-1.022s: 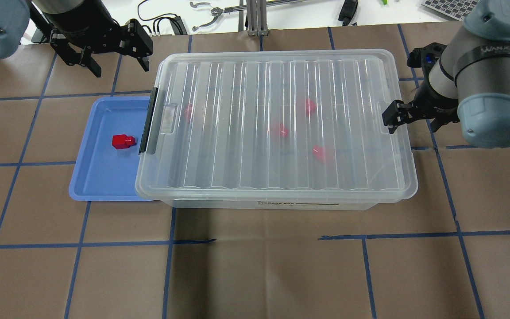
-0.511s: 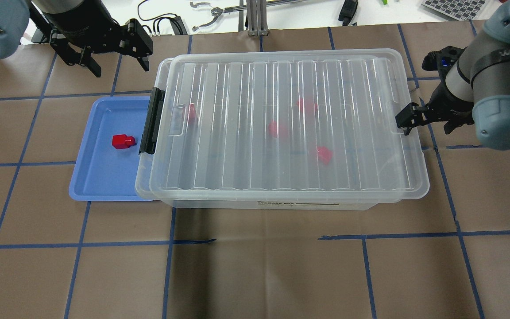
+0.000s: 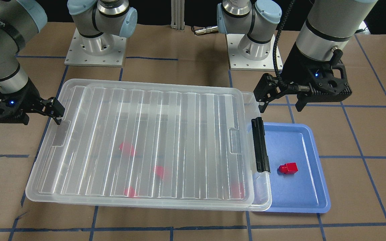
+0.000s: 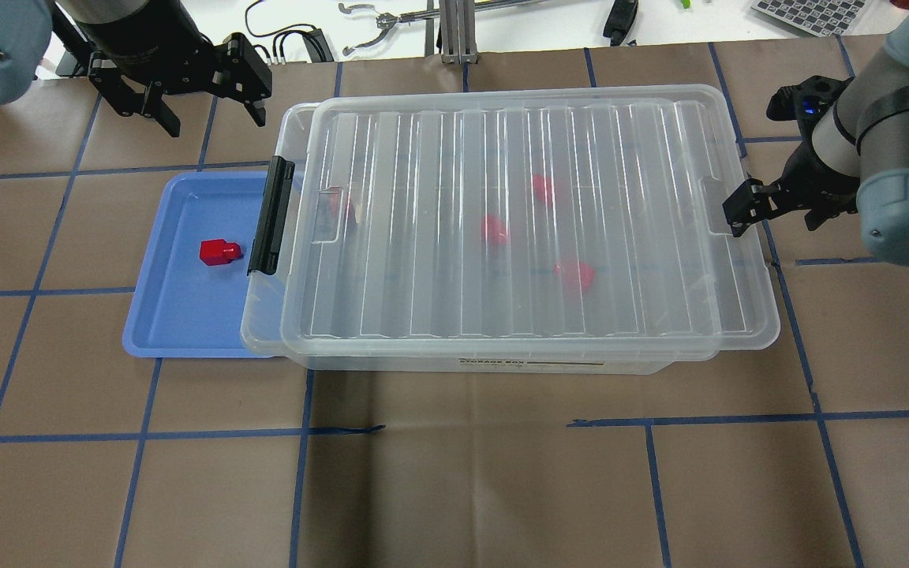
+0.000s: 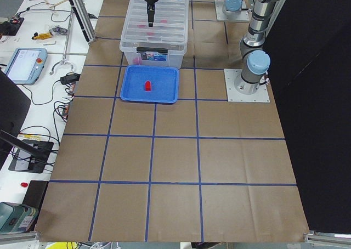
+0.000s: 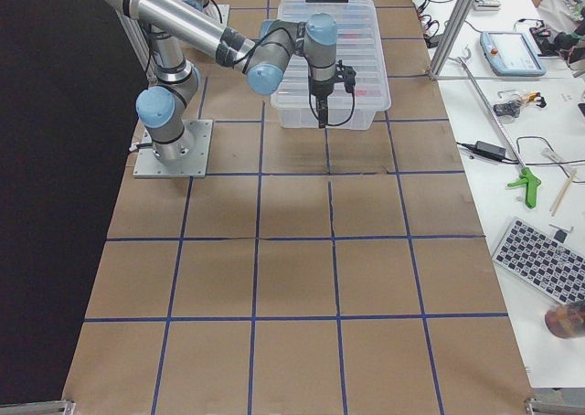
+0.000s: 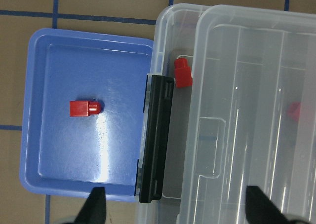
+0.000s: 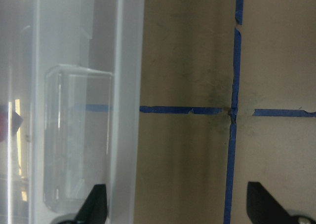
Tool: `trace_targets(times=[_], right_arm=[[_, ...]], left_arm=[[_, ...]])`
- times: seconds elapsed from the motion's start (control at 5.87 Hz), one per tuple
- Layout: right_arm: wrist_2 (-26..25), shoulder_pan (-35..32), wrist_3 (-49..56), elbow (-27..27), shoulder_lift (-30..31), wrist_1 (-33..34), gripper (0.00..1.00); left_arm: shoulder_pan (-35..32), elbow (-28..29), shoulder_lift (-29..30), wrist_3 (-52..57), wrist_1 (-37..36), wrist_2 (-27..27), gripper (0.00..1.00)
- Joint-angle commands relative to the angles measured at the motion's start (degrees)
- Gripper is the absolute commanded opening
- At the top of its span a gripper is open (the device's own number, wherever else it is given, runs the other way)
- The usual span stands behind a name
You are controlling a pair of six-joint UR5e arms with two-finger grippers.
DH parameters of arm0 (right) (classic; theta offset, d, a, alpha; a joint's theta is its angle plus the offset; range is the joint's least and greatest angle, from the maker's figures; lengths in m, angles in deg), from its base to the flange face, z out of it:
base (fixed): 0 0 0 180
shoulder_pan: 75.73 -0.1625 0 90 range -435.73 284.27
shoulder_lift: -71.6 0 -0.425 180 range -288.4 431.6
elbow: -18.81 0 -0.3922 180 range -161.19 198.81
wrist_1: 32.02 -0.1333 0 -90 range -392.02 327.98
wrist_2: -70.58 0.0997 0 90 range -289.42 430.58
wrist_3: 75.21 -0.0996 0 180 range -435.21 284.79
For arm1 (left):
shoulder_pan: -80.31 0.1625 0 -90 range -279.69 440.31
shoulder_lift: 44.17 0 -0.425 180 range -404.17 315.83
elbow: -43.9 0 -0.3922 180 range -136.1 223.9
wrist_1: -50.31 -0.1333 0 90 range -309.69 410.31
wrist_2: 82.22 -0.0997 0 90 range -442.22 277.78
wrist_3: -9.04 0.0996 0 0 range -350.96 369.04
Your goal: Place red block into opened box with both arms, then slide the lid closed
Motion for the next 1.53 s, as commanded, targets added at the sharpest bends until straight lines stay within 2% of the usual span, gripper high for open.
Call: trace_targets(times=[0.0, 1.36], right_arm=[[-0.06, 0.08, 0.49, 0.0, 0.0, 0.25, 1.0], [0.38, 15.7, 17.79, -0.61, 0.0, 0.17, 1.0]], left_arm=[[0.0, 0.0, 0.0, 0.0, 0.0, 0.0, 0.99], [-0.09, 0.0, 0.09, 0.52, 0.43, -0.7, 0.99]])
